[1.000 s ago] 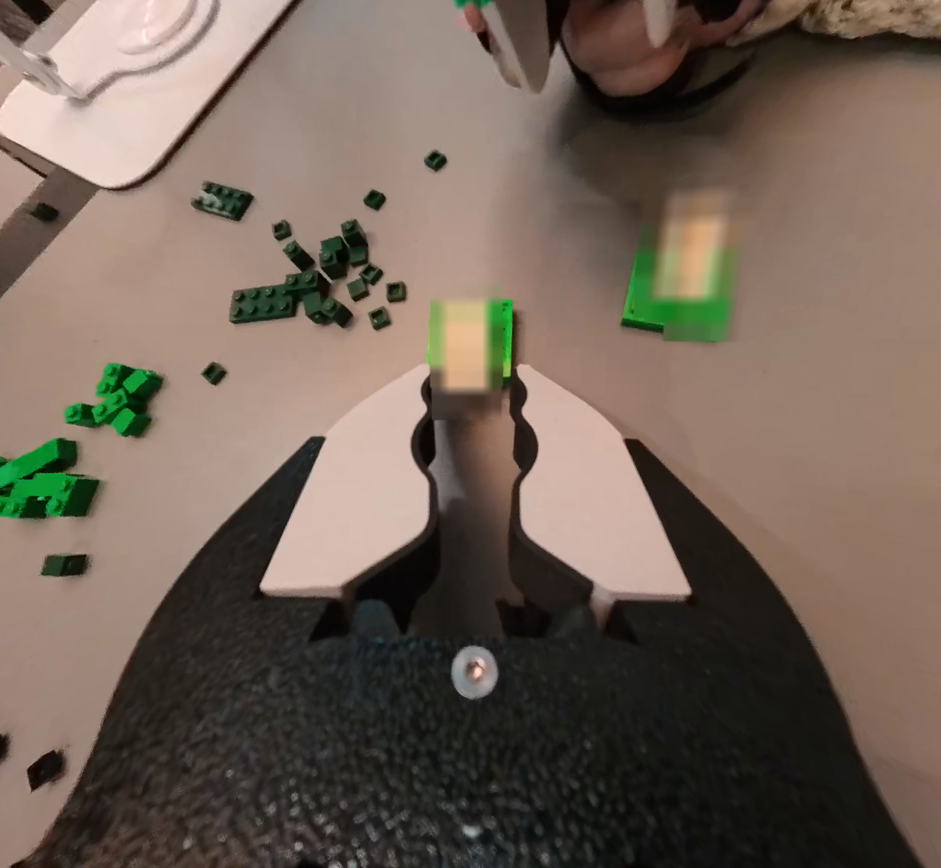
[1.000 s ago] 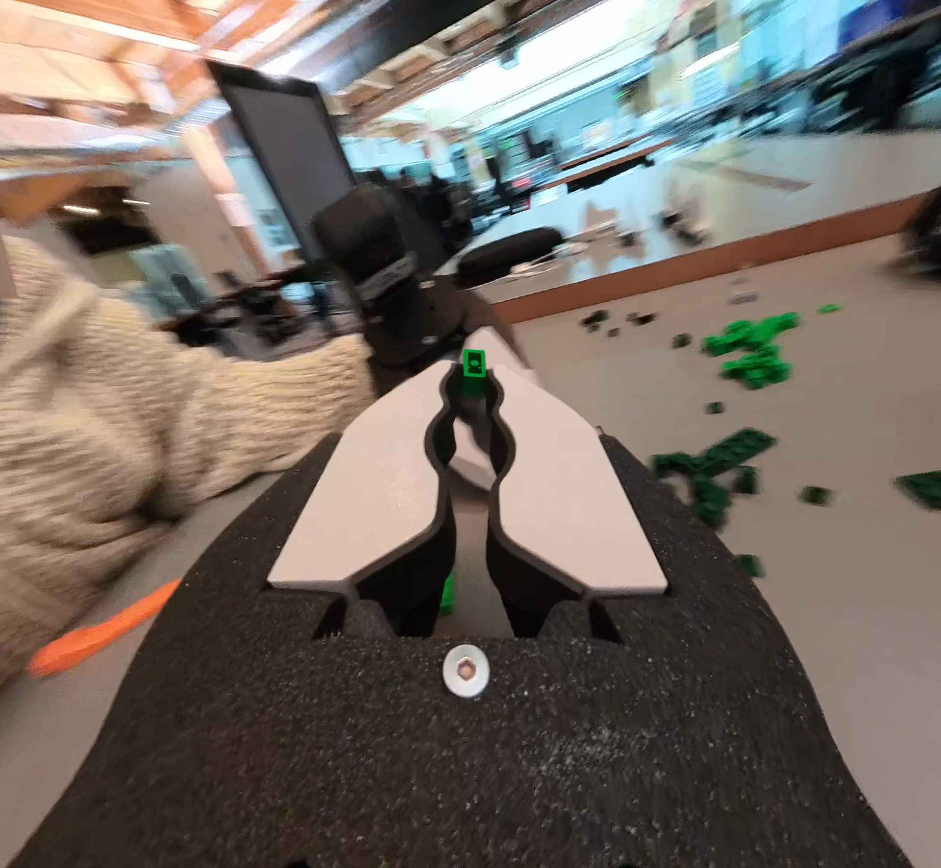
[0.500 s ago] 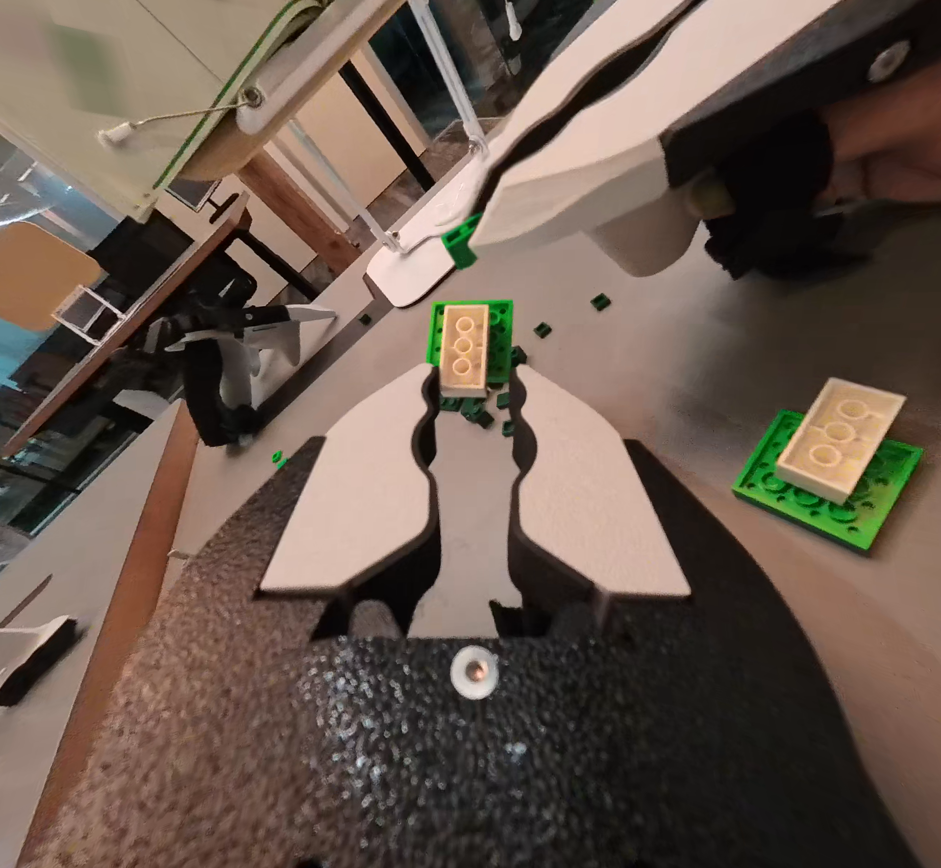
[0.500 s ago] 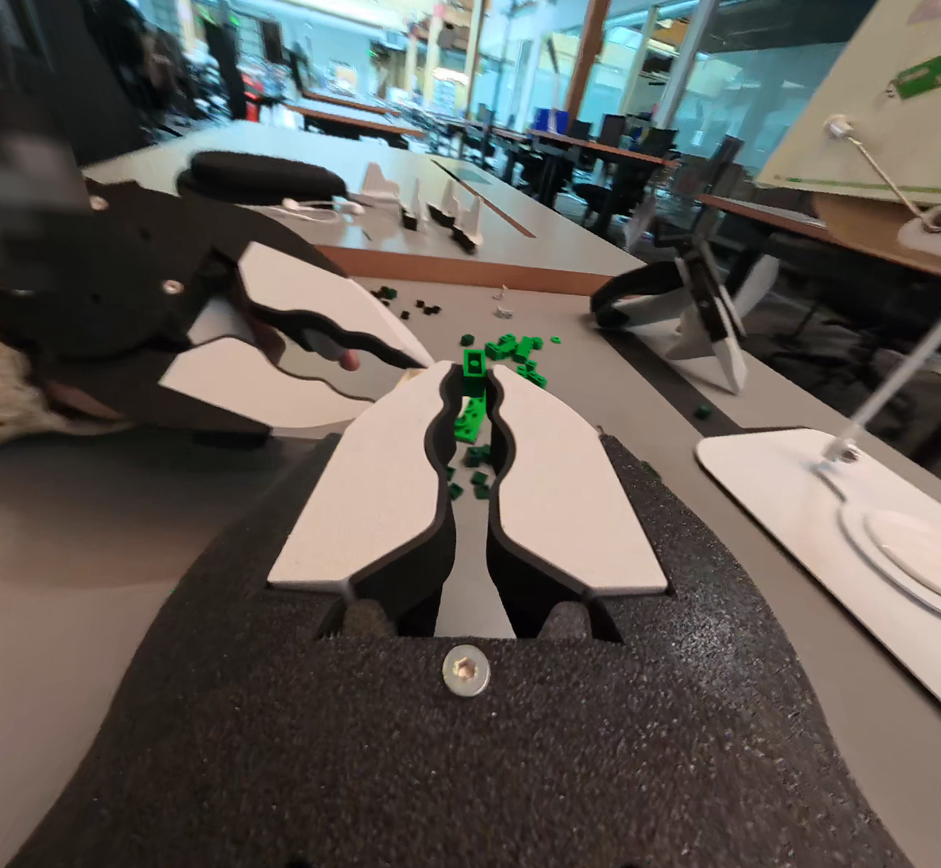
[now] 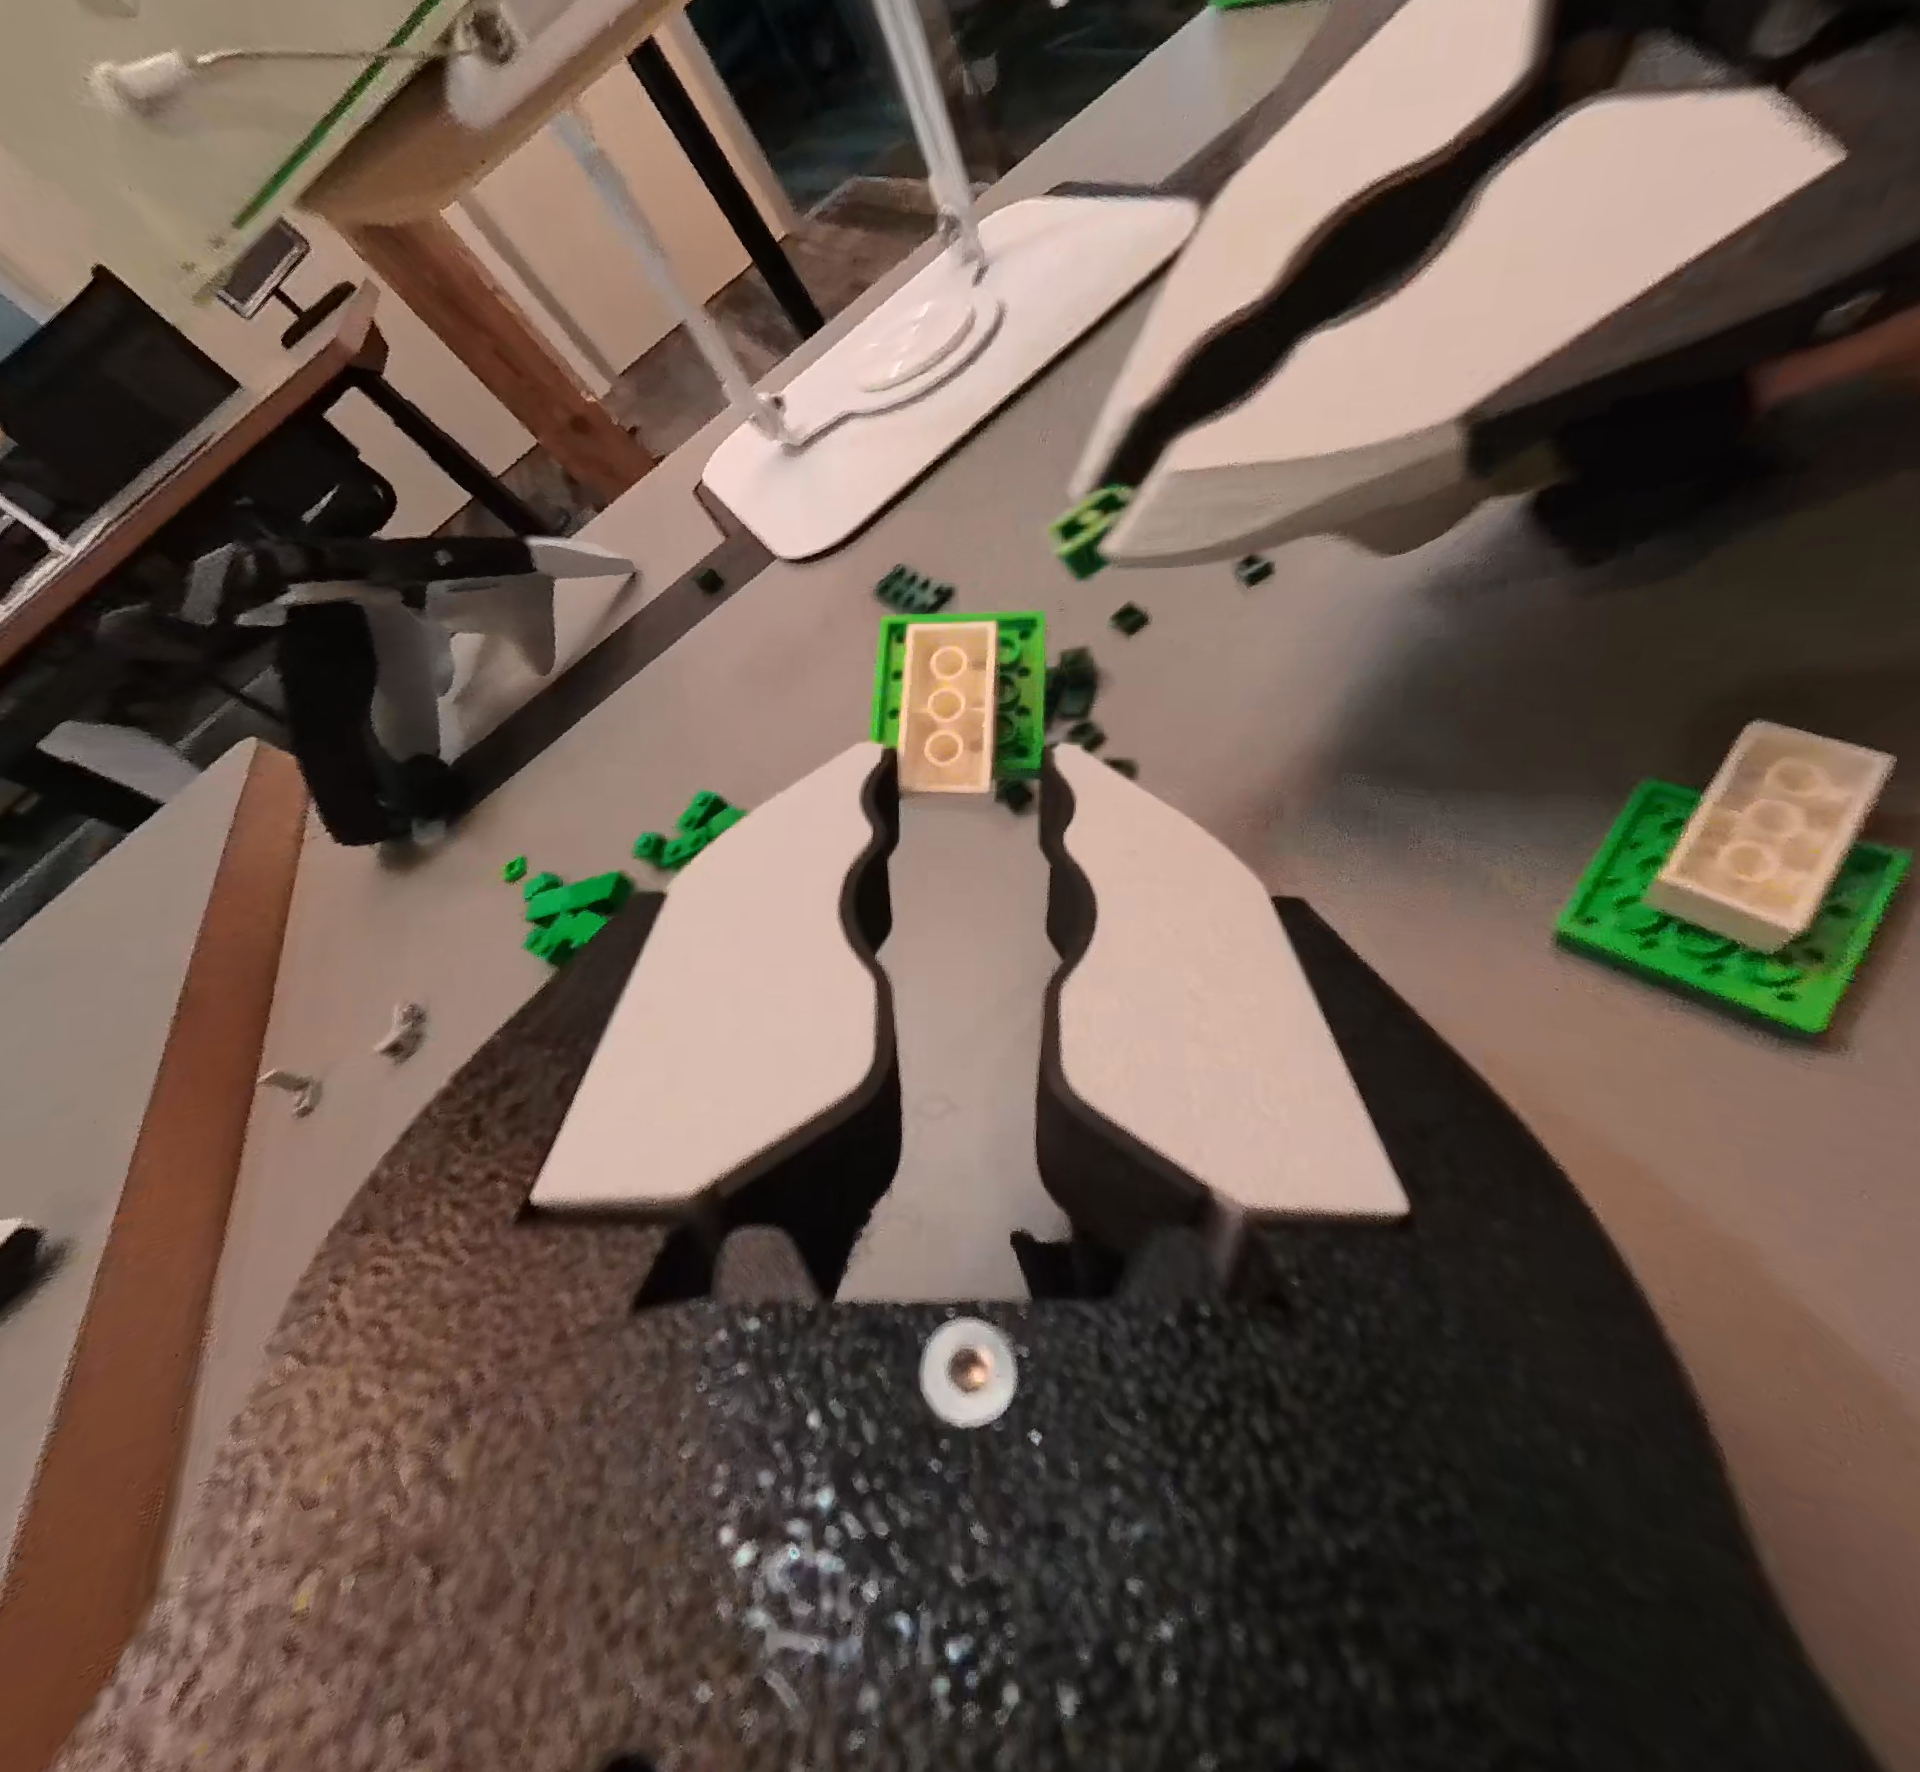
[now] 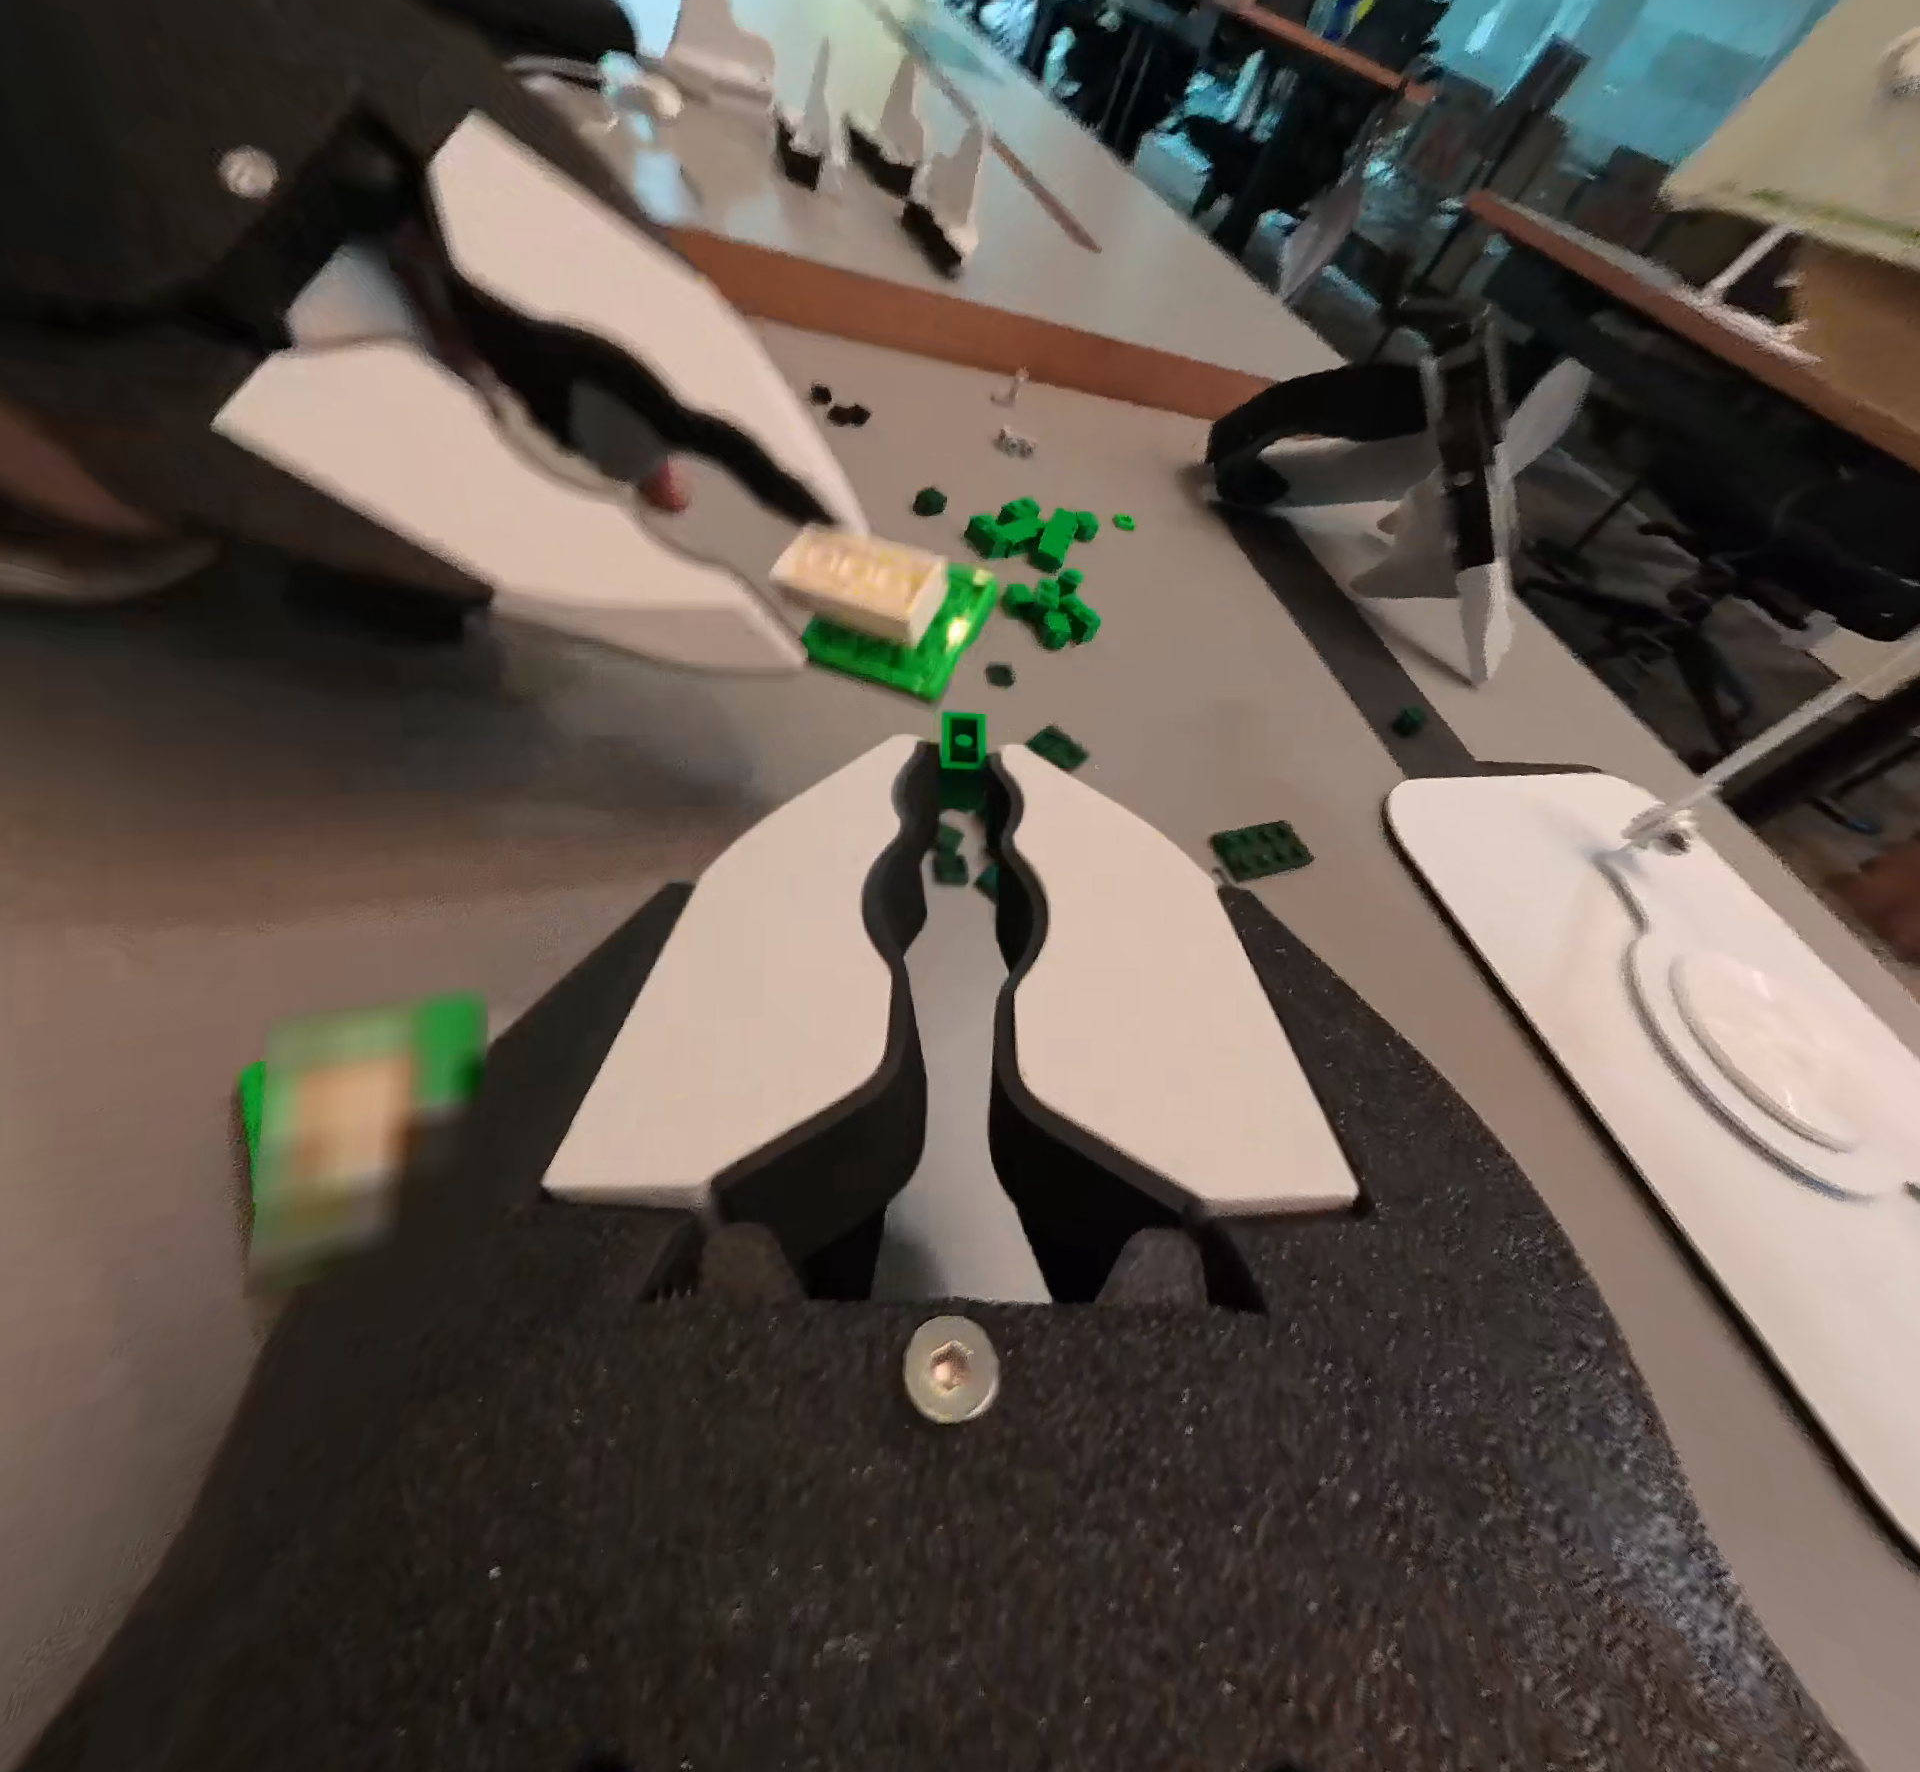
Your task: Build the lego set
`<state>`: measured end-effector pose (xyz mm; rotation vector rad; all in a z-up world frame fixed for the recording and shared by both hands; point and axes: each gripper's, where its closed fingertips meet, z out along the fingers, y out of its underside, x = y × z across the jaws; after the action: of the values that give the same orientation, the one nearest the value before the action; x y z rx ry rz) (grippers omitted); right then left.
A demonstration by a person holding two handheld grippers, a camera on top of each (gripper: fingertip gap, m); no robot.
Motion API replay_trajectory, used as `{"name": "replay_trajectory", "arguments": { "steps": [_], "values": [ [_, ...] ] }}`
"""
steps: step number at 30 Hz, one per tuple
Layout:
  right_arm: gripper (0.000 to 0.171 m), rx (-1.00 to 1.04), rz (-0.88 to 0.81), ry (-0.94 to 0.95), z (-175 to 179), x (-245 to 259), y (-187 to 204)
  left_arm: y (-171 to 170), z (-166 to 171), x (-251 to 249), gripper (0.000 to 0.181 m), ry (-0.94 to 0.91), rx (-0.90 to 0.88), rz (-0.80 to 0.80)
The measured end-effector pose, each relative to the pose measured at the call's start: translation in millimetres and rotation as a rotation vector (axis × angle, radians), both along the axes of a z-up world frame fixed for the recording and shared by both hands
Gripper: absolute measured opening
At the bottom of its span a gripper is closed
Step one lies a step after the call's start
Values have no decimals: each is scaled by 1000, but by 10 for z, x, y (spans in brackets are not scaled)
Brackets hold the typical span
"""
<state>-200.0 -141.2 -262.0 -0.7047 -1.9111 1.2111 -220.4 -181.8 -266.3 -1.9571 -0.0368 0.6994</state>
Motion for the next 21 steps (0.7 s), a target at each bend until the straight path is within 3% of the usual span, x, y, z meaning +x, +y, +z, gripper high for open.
{"name": "replay_trajectory", "arguments": {
  "steps": [6,12,21],
  "values": [
    [8,76,158,-328,-394,162,-104,-122,-13,-154,25,-65,19,31],
    [8,167,142,-367,-524,170,-102,-98,-73,-125,26,-31,-36,17],
    [9,121,154,-430,-542,193,-72,-104,-93,-132,25,-16,-53,19]
  ]
}}
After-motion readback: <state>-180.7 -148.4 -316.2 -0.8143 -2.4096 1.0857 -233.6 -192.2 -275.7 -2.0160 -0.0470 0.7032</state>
